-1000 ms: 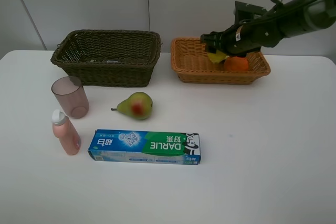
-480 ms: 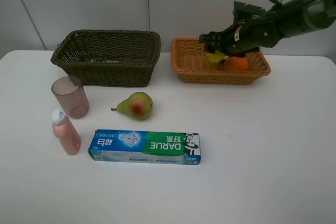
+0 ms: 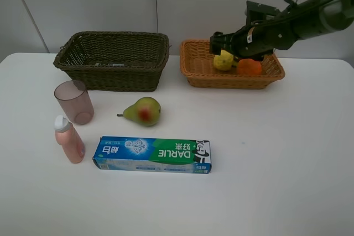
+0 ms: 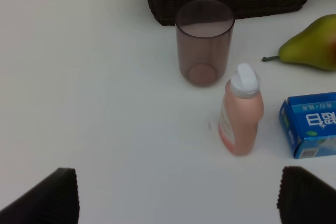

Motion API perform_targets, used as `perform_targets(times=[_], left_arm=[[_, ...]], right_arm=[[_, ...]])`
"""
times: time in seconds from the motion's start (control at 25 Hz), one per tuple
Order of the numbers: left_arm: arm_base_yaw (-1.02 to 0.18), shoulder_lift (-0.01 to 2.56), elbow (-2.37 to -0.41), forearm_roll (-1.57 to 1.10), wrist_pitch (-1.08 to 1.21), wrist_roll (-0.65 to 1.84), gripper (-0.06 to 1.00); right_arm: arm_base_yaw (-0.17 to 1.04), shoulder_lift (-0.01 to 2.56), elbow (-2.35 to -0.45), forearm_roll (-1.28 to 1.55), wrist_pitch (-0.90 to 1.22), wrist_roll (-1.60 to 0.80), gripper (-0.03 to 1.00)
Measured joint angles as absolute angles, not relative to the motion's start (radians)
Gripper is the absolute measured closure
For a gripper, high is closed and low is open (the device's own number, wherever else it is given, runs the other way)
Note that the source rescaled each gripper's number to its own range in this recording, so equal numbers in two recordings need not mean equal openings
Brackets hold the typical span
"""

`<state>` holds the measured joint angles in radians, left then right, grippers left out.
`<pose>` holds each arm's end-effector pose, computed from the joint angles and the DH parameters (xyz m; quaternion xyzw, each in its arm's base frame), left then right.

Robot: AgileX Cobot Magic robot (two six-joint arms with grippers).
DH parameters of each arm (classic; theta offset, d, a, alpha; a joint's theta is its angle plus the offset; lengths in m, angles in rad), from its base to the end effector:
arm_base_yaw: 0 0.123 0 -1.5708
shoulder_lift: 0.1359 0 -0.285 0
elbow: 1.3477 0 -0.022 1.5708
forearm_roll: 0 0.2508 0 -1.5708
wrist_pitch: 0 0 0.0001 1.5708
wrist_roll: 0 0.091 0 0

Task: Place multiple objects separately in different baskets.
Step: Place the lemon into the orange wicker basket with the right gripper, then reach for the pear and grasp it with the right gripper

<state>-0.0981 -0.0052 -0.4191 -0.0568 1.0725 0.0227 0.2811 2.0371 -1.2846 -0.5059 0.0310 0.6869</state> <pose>0.0018 -0.0047 0.2537 0.0530 0.8733 -0.0466 0.4821 0.4253 0.1213 0.1622 -0.0420 0.9041 0.0908 0.4154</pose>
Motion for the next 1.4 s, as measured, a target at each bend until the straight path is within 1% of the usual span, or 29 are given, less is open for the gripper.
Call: perform_targets(times=[0.28, 0.92, 1.2, 1.4], left_arm=[[-0.098, -0.005, -0.419, -0.057, 1.073, 0.023, -0.05], [-0.098, -0.005, -0.419, -0.057, 1.073, 0.023, -0.05], [-0.098, -0.005, -0.419, -0.057, 1.073, 0.023, -0.05], [-0.098, -0.005, -0.419, -0.057, 1.073, 0.023, -0.05]], right_arm=[[0.281, 2.037, -1.285, -0.506, 0.038, 0.687, -0.03], [0.285, 2.032, -1.285, -0.483, 0.050, 0.687, -0.03], [0.327, 1.983, -1.285, -0.482, 0.112, 0.641, -0.03], [0.383, 1.935, -1.285, -0.482, 0.168, 0.599, -0.03]])
